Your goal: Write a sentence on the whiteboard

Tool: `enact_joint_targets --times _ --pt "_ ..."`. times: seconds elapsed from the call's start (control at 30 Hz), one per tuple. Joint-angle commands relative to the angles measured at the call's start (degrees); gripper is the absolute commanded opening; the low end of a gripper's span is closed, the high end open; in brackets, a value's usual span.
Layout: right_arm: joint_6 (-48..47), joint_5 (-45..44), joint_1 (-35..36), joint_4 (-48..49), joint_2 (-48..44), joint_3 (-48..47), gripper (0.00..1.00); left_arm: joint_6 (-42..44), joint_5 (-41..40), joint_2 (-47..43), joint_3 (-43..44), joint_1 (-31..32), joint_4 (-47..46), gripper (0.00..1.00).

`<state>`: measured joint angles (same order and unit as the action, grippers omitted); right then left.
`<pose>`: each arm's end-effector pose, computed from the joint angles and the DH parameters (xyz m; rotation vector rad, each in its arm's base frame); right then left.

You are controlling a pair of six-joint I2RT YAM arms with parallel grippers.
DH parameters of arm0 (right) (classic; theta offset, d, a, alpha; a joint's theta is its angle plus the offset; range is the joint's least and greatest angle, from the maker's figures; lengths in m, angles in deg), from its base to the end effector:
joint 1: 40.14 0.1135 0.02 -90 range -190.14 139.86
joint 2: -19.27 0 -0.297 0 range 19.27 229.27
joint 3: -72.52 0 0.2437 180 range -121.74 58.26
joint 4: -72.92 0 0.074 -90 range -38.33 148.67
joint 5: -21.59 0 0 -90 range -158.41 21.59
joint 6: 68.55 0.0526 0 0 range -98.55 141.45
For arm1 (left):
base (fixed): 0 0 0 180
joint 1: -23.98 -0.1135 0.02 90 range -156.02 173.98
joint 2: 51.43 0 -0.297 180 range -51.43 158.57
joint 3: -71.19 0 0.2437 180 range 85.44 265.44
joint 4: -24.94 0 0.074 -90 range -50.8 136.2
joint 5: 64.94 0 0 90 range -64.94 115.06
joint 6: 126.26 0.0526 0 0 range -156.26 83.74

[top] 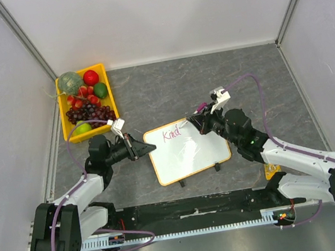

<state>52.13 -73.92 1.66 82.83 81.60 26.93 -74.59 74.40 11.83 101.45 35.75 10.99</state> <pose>0.1830 0.1568 0.2913 -0.0959 1.7630 0.8569 0.1809 -0.0785 0.2107 0.1717 2.0255 -1.3868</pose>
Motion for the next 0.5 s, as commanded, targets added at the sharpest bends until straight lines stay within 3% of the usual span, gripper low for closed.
enact_joint_targets --times 0.0,0.47 --pt "-0.4 -2.6 0.1 -0.3 -0.4 1.2 0.0 5.4 -5.1 1.0 -0.5 0.3 6.3 0.02" --pt "-1.0 -0.5 0.1 -2.8 -1.6 2.1 0.0 5.5 -5.3 1.2 -0.5 0.3 6.2 0.02"
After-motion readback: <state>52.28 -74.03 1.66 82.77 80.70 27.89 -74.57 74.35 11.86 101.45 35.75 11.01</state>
